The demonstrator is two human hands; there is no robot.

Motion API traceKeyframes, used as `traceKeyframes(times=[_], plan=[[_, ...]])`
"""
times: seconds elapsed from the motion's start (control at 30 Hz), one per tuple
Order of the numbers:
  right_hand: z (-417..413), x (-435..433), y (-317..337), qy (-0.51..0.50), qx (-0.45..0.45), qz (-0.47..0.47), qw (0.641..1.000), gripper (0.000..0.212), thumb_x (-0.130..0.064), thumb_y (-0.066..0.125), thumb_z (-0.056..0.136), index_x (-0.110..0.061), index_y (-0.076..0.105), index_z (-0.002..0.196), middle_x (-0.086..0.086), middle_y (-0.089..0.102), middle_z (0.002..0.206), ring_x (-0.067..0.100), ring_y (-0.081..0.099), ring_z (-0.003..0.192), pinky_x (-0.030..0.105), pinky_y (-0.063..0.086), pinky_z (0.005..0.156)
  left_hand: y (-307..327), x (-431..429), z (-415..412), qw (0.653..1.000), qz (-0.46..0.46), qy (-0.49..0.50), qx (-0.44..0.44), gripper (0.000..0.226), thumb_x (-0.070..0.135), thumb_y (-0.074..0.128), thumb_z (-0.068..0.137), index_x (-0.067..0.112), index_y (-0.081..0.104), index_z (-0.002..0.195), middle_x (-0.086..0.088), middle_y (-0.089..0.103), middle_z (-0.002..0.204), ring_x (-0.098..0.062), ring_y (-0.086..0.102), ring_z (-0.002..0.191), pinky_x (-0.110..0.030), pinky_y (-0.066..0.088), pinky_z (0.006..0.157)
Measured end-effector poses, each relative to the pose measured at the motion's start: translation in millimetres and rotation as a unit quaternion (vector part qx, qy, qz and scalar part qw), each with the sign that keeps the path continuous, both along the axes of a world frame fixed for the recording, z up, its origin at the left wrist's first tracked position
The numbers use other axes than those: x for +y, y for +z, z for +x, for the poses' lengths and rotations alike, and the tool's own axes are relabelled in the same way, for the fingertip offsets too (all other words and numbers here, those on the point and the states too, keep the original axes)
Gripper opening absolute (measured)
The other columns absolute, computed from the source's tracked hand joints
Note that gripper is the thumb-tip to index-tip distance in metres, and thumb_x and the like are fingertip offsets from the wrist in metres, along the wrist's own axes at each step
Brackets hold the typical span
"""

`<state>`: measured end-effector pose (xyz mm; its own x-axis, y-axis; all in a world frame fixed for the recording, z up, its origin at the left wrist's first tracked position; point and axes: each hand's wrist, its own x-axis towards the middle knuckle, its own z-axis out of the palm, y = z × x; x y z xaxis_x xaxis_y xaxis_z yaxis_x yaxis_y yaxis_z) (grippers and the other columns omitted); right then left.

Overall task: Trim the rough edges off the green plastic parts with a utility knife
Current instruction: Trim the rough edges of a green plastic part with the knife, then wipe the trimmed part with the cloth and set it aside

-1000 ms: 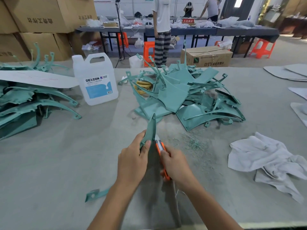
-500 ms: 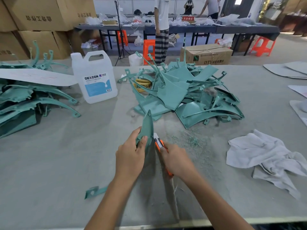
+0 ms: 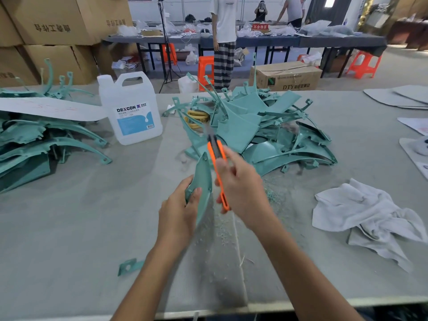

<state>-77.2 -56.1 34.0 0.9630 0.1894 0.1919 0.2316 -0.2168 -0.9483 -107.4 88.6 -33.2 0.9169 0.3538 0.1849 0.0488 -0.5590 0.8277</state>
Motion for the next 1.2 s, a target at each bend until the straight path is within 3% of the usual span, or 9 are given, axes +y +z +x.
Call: traceKeyframes(times=[0.1, 0.27, 0.4, 0.53, 0.63, 0.73, 0.9, 1.1, 1.2], plan=[[11.9, -13.9, 4.3, -0.053, -0.004, 0.014, 0.998, 0.023, -0.047, 0.049, 0.100, -0.049, 0.055, 0.122, -0.007, 0.064, 0.072, 0.016, 0.063, 0.051, 0.034, 0.053, 0.043, -0.1, -0.6, -0.8, 1.000, -0.011, -0.008, -0.001, 0.032, 0.039, 0.054, 0.101, 0.039, 0.058, 0.132, 0.011, 0.073, 0.106, -0.022, 0.066, 0.096, -0.044, 0.054, 0.084], [3.2, -67.9, -47.1, -0.087, 0.006, -0.329, 0.940, 0.026, -0.046, 0.046, 0.104, -0.029, 0.059, 0.118, -0.005, 0.069, 0.094, 0.020, 0.063, 0.082, 0.038, 0.049, 0.073, -2.9, -1.0, -0.9, 1.000, 0.006, 0.000, -0.016, 0.025, 0.040, 0.056, 0.100, 0.030, 0.060, 0.122, 0.008, 0.071, 0.094, -0.021, 0.063, 0.088, -0.039, 0.050, 0.077], [-13.8, -97.2, -76.6, -0.078, 0.028, -0.420, 0.904, 0.030, -0.043, 0.048, 0.103, -0.027, 0.064, 0.122, 0.002, 0.065, 0.110, 0.027, 0.061, 0.103, 0.039, 0.046, 0.086, -3.2, -6.2, -3.5, 0.999, 0.042, -0.003, -0.018, 0.028, 0.043, 0.055, 0.099, 0.030, 0.059, 0.123, 0.010, 0.068, 0.092, -0.019, 0.061, 0.085, -0.035, 0.043, 0.070], [-7.1, -140.6, -72.9, -0.165, -0.131, -0.500, 0.840, 0.027, -0.038, 0.067, 0.095, -0.022, 0.074, 0.116, 0.010, 0.068, 0.121, 0.036, 0.062, 0.113, 0.048, 0.046, 0.098, 1.3, -2.5, -6.0, 1.000, 0.012, -0.004, -0.013, 0.025, 0.043, 0.064, 0.094, 0.032, 0.066, 0.117, 0.018, 0.070, 0.097, -0.009, 0.064, 0.088, -0.032, 0.048, 0.075], [9.8, -202.8, -71.3, -0.301, -0.048, -0.444, 0.843, 0.045, -0.050, 0.068, 0.089, -0.029, 0.066, 0.128, 0.014, 0.053, 0.142, 0.038, 0.042, 0.135, 0.056, 0.031, 0.110, 2.0, 4.2, -7.6, 1.000, -0.027, -0.004, -0.008, 0.018, 0.043, 0.070, 0.090, 0.038, 0.067, 0.107, 0.026, 0.070, 0.094, 0.003, 0.065, 0.086, -0.028, 0.051, 0.074], [7.7, -254.6, -86.5, -0.309, 0.097, -0.482, 0.814, 0.062, -0.067, 0.055, 0.086, -0.043, 0.041, 0.142, 0.009, 0.035, 0.154, 0.040, 0.029, 0.142, 0.060, 0.023, 0.116, 2.5, 9.5, -8.2, 0.996, -0.084, -0.016, 0.019, 0.024, 0.055, 0.068, 0.083, 0.045, 0.066, 0.104, 0.027, 0.071, 0.096, 0.004, 0.067, 0.086, -0.026, 0.050, 0.074], [-6.6, -279.9, -112.6, -0.325, 0.045, -0.446, 0.833, 0.040, -0.034, 0.059, 0.096, -0.018, 0.056, 0.132, 0.024, 0.063, 0.120, 0.044, 0.059, 0.108, 0.057, 0.047, 0.092, 11.2, 7.9, -9.8, 0.978, -0.206, -0.012, 0.026, 0.039, 0.054, 0.067, 0.088, 0.015, 0.073, 0.090, -0.010, 0.075, 0.085, -0.031, 0.072, 0.083, -0.054, 0.054, 0.078], [-23.1, -223.8, -39.9, -0.352, -0.033, -0.254, 0.900, 0.028, -0.057, 0.055, 0.084, -0.029, 0.054, 0.087, 0.000, 0.059, 0.080, 0.026, 0.056, 0.073, 0.034, 0.042, 0.062, 56.4, 3.6, -22.4, 0.885, -0.460, 0.001, -0.072, 0.018, 0.024, 0.065, 0.094, 0.017, 0.081, 0.092, -0.005, 0.078, 0.101, -0.017, 0.076, 0.085, -0.023, 0.057, 0.060], [-24.2, -168.3, -1.2, -0.272, -0.088, -0.127, 0.950, 0.010, -0.027, 0.063, 0.083, -0.024, 0.057, 0.077, 0.000, 0.063, 0.061, 0.017, 0.061, 0.050, 0.027, 0.046, 0.041, 77.2, -4.8, -32.2, 0.851, -0.516, -0.043, -0.089, 0.024, 0.027, 0.066, 0.086, 0.016, 0.073, 0.106, -0.002, 0.077, 0.107, -0.010, 0.073, 0.073, -0.017, 0.050, 0.049]])
